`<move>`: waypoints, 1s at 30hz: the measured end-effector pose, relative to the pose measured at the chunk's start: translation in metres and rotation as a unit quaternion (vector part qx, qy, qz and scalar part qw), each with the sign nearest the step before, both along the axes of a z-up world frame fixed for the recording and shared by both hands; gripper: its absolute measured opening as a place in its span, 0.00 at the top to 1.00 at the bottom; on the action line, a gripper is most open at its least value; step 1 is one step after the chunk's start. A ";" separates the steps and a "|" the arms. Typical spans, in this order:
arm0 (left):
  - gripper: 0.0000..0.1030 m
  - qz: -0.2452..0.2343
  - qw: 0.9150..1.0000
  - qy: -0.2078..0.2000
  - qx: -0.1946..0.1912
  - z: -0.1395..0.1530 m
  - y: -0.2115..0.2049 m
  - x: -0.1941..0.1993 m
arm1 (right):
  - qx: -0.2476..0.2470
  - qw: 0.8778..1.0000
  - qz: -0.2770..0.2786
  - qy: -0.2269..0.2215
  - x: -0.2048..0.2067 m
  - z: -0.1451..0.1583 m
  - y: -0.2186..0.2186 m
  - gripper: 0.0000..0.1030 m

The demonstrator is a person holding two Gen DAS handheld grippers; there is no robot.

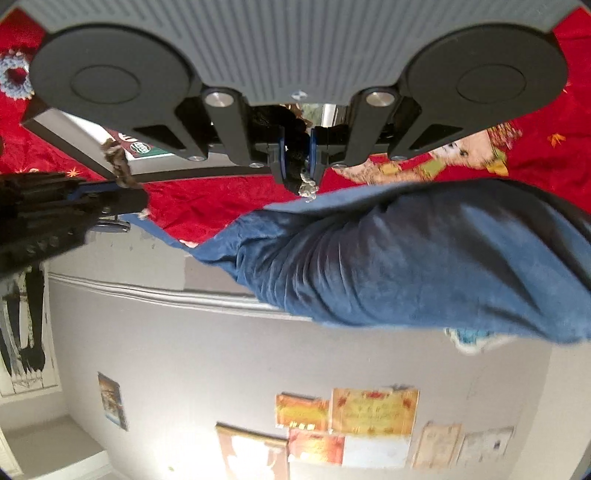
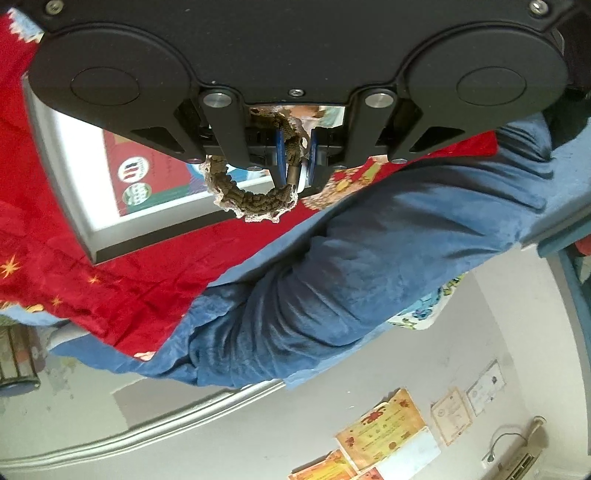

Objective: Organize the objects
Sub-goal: 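Carry the black scrunchie and brown rope ring over the black box with both grippers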

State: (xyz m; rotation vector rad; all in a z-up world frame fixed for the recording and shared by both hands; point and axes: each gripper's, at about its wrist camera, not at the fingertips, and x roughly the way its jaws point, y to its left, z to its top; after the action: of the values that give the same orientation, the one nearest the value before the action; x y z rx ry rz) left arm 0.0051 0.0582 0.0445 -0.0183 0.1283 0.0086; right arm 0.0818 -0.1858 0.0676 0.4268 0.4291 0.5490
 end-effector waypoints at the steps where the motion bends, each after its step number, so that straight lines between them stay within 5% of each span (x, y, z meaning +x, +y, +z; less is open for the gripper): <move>1: 0.85 -0.015 1.000 0.017 -0.018 0.001 0.006 0.005 | -0.008 1.000 -0.007 -0.001 -0.001 0.000 0.000 0.87; 4: 0.85 -0.069 0.992 0.066 -0.085 0.002 0.026 0.020 | -0.030 0.999 -0.023 -0.001 -0.005 0.000 -0.004 0.87; 13: 0.85 -0.112 0.986 0.062 -0.102 -0.004 0.030 0.021 | -0.066 0.996 -0.058 0.010 -0.012 -0.005 -0.013 0.87; 19: 0.85 -0.122 0.991 0.049 -0.039 -0.018 0.004 0.015 | -0.079 0.994 -0.072 0.034 -0.009 -0.015 -0.015 0.87; 30: 0.85 -0.110 0.992 0.066 -0.001 -0.025 -0.011 0.022 | -0.092 0.992 -0.064 0.057 -0.004 -0.024 -0.001 0.87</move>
State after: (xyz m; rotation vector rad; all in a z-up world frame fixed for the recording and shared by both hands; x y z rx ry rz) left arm 0.0267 0.0473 0.0197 -0.0054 0.2626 -0.2107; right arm 0.0778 -0.1870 0.0440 0.3068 0.5542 0.3586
